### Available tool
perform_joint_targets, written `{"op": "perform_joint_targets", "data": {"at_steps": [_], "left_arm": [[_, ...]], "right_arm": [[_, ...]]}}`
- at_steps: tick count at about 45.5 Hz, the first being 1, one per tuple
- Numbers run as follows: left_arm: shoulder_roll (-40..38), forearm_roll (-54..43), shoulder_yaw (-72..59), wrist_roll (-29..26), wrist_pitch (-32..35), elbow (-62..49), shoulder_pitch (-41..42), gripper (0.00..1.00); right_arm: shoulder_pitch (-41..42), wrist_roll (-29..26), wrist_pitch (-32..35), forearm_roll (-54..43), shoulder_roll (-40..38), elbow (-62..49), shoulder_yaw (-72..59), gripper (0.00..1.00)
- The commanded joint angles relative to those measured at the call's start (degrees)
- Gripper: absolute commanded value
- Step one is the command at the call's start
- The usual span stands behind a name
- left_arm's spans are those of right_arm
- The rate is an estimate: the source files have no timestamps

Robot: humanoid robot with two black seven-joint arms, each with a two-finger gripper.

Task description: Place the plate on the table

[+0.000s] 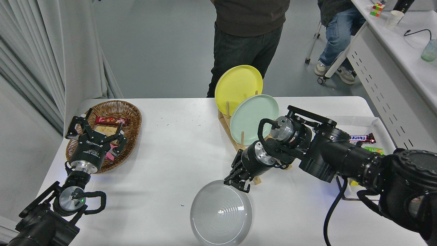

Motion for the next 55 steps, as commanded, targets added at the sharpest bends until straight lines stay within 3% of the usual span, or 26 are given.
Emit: {"op": "perform_joint_targets", "data": {"at_steps": [1, 55], "left_arm": [[-0.08, -0.05, 0.00, 0.00, 0.00, 0.00, 0.00, 0.98], [0.01, -0.05, 0.00, 0.00, 0.00, 0.00, 0.00, 0.98]], "right_arm": [[-0.38, 1.02, 2.16, -0.16, 0.00, -1.33, 0.30, 0.00], [-0.38, 0.76, 4.62, 0.02, 0.00, -2.74, 2.06, 0.00]]}}
